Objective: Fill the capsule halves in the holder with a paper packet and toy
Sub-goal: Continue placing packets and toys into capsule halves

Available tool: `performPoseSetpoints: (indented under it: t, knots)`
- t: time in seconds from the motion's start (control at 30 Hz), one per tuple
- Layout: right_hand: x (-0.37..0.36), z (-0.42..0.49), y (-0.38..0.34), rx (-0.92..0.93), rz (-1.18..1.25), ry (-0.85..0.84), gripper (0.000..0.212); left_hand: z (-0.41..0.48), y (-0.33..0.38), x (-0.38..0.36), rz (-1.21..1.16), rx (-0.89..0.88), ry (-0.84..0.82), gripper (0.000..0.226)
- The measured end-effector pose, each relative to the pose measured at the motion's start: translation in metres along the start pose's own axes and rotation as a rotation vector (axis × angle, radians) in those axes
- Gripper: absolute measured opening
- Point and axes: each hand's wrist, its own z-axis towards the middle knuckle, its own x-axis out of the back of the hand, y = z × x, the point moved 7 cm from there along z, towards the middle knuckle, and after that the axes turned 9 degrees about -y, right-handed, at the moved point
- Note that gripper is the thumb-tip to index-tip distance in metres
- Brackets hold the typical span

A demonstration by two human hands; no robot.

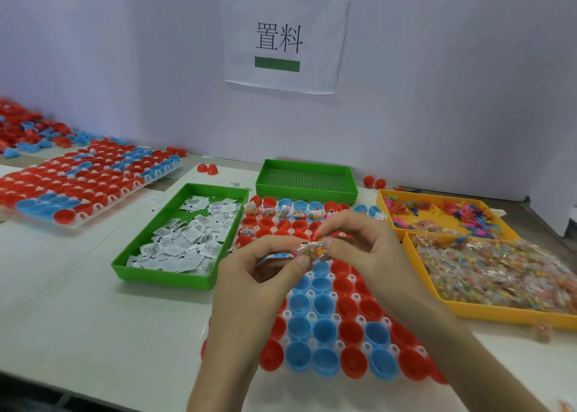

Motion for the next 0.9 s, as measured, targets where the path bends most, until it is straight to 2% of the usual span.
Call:
performPoseSetpoints:
  t: [0.2,0.37,0.57,0.7,0.9]
  knots:
    - [-0.001,-0.006,0.000,0.027,0.062,0.014,0.019,0.000,-0.003,-0.002,0.054,-0.004,0.007,0.021]
    - [-0.006,-0.009,0.000,0.034,0.053,-0.073,0.006,-0.002,-0.005,0.005,0.103,0.036,0.047,0.027]
    - [-0.012,-0.011,0.002,0.054,-0.146,-0.076,0.016,-0.004,-0.006,0.006,0.236,0.085,-0.058,0.022]
    - [-0.014,-0.015,-0.001,0.078,-0.145,-0.059,0.014,-0.006,-0.006,0.007,0.159,0.114,-0.144,0.023]
    - [-0.025,-0.019,0.000,0.095,-0.170,-0.042,0.016,-0.007,0.006,0.029,0.251,0.073,-0.053,0.017]
